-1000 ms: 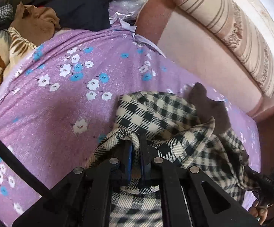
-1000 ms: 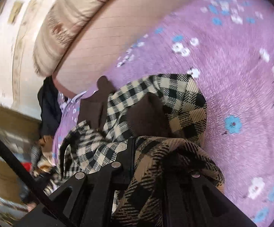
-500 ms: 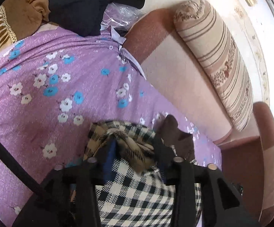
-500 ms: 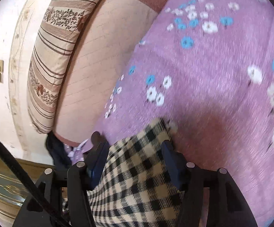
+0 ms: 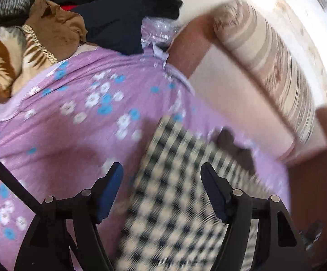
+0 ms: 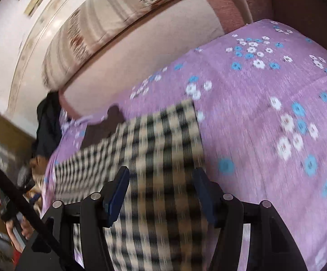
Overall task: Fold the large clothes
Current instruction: 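Fold the shirt over with both grippers and smooth it flat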
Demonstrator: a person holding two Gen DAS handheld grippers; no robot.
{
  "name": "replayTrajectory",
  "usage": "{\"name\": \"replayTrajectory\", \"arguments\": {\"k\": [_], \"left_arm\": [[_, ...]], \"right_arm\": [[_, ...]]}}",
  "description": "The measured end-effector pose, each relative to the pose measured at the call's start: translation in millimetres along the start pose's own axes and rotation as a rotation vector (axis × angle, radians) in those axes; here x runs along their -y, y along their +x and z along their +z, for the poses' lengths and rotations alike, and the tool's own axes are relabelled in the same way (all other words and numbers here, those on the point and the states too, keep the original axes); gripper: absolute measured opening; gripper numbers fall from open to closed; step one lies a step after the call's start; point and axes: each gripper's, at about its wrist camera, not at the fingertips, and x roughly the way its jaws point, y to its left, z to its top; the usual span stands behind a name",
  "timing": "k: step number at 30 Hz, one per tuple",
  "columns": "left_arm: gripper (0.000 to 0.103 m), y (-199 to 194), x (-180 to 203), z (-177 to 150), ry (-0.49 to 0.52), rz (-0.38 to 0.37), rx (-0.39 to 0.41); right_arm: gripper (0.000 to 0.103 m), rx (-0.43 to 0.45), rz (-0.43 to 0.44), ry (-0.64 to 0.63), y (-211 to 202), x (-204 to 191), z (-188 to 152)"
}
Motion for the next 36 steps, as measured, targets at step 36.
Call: {"name": "replayTrajectory", "arguments": {"k": [36], "left_arm": [[0.071, 3.5, 42.0, -125.1, 0.297, 0.109, 0.028]], "right_arm": [[0.056, -0.068, 0.164, -0.384, 15.7, -125.1, -129.0]]}}
